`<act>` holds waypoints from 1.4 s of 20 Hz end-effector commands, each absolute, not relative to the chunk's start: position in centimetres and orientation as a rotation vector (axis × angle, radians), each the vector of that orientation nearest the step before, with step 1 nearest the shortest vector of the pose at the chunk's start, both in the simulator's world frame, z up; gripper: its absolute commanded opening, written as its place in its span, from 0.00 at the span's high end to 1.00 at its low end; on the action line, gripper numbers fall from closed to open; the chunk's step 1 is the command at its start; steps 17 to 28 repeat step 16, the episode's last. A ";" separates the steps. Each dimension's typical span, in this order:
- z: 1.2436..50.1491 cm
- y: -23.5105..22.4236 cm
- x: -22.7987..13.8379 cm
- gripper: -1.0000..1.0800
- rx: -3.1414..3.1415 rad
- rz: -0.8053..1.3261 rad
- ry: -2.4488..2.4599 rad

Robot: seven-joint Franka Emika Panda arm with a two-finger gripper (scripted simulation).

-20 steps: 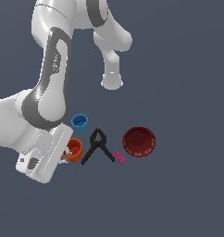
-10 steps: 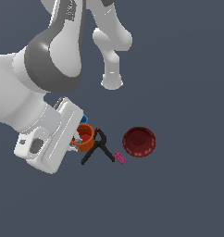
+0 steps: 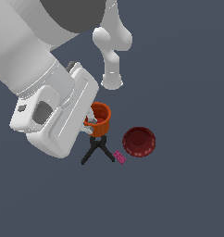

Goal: Pick up a designated object from a clutter of objects.

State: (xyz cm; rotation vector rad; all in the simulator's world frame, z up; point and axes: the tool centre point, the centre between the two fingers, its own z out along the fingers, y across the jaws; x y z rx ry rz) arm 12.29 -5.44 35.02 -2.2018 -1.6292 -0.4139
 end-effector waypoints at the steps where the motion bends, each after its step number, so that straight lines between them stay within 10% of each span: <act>1: 37.6 -4.0 12.3 1.00 -2.202 -0.415 -1.629; 28: 44.0 -0.5 12.6 1.00 -2.202 -0.417 -1.628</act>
